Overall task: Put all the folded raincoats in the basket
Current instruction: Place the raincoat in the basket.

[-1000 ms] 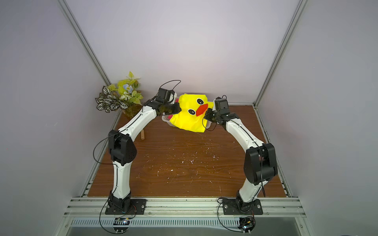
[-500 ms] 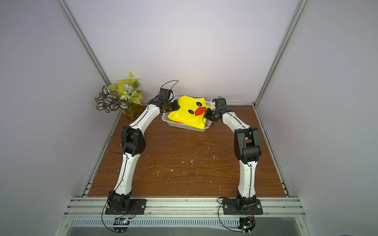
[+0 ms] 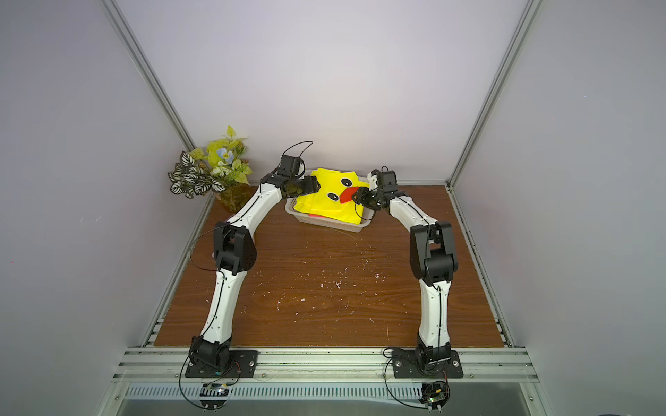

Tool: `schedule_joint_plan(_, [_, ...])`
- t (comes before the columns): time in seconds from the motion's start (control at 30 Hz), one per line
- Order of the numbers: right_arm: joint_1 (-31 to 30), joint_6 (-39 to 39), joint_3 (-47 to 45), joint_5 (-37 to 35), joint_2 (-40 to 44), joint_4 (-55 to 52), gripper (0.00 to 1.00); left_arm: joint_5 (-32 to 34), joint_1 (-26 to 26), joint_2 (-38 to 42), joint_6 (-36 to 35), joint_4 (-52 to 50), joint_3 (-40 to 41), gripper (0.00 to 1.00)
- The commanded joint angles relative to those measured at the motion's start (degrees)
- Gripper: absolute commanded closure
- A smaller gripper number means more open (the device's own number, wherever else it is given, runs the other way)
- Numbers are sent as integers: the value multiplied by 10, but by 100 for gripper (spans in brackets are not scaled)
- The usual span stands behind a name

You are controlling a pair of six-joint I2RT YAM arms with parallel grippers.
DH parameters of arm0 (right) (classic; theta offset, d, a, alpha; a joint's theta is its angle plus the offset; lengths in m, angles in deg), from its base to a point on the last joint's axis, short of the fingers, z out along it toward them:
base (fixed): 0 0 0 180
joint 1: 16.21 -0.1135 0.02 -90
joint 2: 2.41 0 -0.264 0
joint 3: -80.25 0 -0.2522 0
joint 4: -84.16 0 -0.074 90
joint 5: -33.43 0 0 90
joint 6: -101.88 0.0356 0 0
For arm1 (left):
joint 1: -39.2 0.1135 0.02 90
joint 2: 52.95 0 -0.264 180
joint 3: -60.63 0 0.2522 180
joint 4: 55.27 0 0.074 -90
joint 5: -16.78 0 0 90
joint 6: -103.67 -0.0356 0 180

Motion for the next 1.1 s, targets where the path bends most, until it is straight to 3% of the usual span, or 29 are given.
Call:
schedule_joint_plan(0.0, [0,26,-4,-22,71,62,41,-16,4,55,13,23,-23,20])
schedule_joint_plan(0.13, [-12,40,-2,7,69,69,42,-34,-3,84,54,72,10,20])
schedule_joint_plan(0.33, [-56,44,-5,9,31,65,44,-27,-42,148,110,260,220,20])
schedule_joint_plan(0.47, [-66,51,-13,-2,10,72,44,-26,-44,148,134,291,261,20])
schedule_joint_plan(0.67, [-67,27,-11,-8,-6,56,42,23,-44,153,84,258,280,18])
schedule_joint_plan(0.83, [-68,-36,-5,-73,55,25,29,52,-46,221,0,260,318,11])
schedule_joint_plan(0.93, [-70,-72,-47,-116,138,45,1,127,-51,330,-65,328,419,0])
schedule_joint_plan(1.07, [-76,-102,-173,-210,280,96,0,270,-51,499,-148,457,616,1])
